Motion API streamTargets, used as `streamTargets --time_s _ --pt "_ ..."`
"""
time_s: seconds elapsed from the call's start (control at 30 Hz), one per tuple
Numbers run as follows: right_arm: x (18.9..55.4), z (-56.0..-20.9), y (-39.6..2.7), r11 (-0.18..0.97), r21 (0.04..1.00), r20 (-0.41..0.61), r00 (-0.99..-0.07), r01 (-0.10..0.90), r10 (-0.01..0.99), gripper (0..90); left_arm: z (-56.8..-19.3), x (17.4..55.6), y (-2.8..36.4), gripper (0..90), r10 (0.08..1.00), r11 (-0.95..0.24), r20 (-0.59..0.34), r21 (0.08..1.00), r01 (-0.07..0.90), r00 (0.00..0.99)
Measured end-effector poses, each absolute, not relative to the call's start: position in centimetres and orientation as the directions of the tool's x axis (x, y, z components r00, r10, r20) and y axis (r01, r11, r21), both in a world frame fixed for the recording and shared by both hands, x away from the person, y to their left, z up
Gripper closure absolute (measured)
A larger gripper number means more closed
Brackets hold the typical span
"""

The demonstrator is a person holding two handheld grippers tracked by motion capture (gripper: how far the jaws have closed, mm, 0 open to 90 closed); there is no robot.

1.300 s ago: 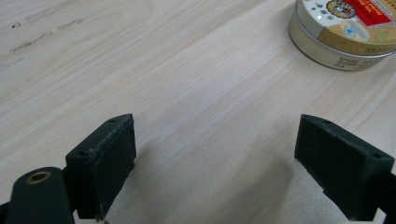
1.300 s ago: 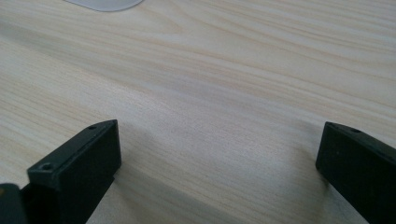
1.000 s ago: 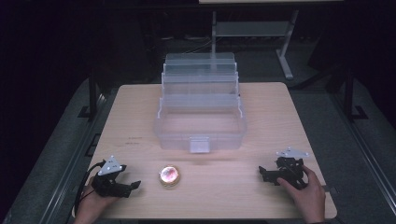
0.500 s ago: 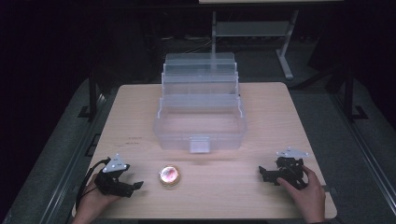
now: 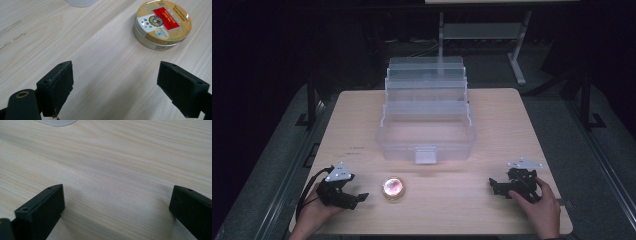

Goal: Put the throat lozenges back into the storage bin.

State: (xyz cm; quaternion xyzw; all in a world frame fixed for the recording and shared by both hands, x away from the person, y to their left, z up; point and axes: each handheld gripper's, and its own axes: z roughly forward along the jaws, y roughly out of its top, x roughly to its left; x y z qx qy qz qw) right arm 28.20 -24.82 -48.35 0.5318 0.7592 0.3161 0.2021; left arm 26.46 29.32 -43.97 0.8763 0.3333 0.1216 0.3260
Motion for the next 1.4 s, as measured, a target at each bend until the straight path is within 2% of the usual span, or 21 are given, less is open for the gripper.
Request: streamTargets --time_s 1.4 --pt "28.2 -48.3 -24.8 0.235 0.695 0.029 -0.353 0.680 0.935 0.0 -41.8 28.0 24.1 13.1 0.525 -0.651 -0.017 0.636 0.415 0.851"
